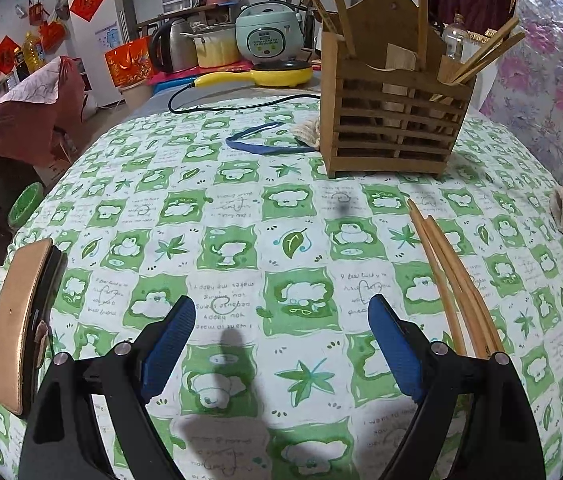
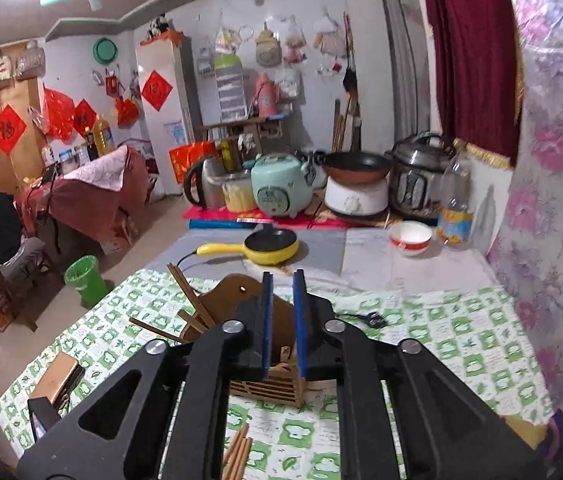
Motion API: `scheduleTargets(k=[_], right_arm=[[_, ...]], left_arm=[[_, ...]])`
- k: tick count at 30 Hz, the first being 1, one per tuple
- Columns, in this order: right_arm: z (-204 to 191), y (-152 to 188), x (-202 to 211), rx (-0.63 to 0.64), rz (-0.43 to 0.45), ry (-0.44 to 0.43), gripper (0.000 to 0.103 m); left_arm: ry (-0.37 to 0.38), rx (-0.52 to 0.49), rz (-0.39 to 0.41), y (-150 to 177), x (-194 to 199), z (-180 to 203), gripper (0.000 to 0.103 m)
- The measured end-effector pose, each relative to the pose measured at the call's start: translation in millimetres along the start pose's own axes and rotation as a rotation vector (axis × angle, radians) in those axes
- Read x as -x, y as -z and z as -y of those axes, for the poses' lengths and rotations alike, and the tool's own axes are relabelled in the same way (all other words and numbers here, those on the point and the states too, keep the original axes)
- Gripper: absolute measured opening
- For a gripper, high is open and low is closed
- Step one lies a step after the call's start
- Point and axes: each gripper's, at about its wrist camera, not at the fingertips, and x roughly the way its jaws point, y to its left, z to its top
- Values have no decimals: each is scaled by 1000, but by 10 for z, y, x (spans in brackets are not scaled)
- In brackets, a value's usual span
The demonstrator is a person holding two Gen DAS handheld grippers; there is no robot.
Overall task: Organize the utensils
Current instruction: 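Lift the chopstick over the wooden holder and open the right tool, then move both open tools back over the remaining chopsticks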
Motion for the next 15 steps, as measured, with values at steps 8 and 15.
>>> scheduleTargets(k=[8, 15], right_arm=[[17, 417, 473, -4, -1, -9, 39], [48, 1402, 446, -49, -172, -6, 53]], left_arm=[[-20, 12, 30, 12, 74, -24, 87], [0, 34, 38, 191, 236, -2, 87]])
